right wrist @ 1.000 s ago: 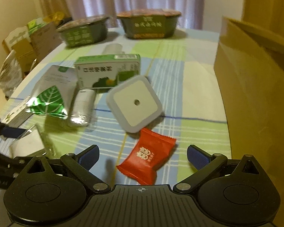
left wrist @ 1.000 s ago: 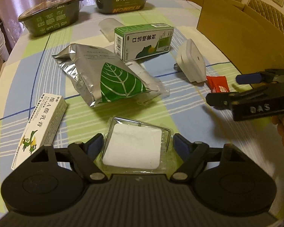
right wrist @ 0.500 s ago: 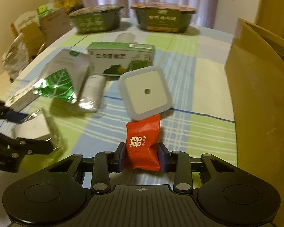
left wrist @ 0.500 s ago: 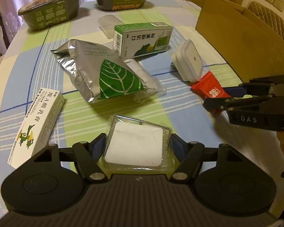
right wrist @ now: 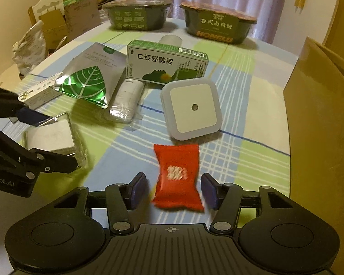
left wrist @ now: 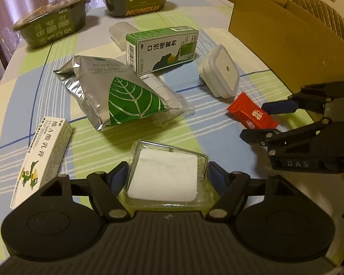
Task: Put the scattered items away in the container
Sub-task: 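Grasp the clear tray with the left tool while the right tool grasps the red candy packet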
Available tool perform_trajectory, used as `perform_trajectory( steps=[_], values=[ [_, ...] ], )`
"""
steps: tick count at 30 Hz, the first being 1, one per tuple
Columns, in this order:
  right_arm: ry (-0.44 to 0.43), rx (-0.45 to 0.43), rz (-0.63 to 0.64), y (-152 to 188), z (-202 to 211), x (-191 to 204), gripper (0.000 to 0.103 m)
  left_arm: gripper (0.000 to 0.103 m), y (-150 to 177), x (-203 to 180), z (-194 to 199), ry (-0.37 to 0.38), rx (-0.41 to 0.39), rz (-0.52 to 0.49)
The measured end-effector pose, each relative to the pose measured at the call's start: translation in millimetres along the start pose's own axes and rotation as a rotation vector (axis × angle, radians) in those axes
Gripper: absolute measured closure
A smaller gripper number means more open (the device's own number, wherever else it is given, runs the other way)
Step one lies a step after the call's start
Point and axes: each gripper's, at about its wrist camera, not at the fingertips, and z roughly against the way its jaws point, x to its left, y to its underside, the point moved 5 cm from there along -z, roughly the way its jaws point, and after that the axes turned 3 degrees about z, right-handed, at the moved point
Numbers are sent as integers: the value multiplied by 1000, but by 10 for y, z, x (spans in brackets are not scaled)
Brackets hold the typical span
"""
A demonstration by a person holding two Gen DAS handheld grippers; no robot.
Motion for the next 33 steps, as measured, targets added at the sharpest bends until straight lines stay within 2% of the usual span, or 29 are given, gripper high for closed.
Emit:
perform_trajectory(
  steps=[6,11,20,25,26,27,33],
  values=[
    [23,-15,41,-7,10,33,43,28,20,-56,-1,-31,4,-54],
    [30,-23,63,-1,4,71,43,38,57,-135,-12,-89,13,-141],
    [39,-27,46,-15,-4,54,43,40,8,-141,75,-40,-12,-90],
    [35,-26,31,-8,-14,35,44,40,2,-151,92,-49,-8,-93],
    [34,-23,25,-9,-13,29,52,40,-1,-145,102,-50,-10,-91],
    [28,-22,19,-12,-8,24,68,40,-4,-140,111,-51,-11,-89],
    [20,-54,14,-66,95,41,69,40,-52,-167,172,-47,-29,-81]
  ],
)
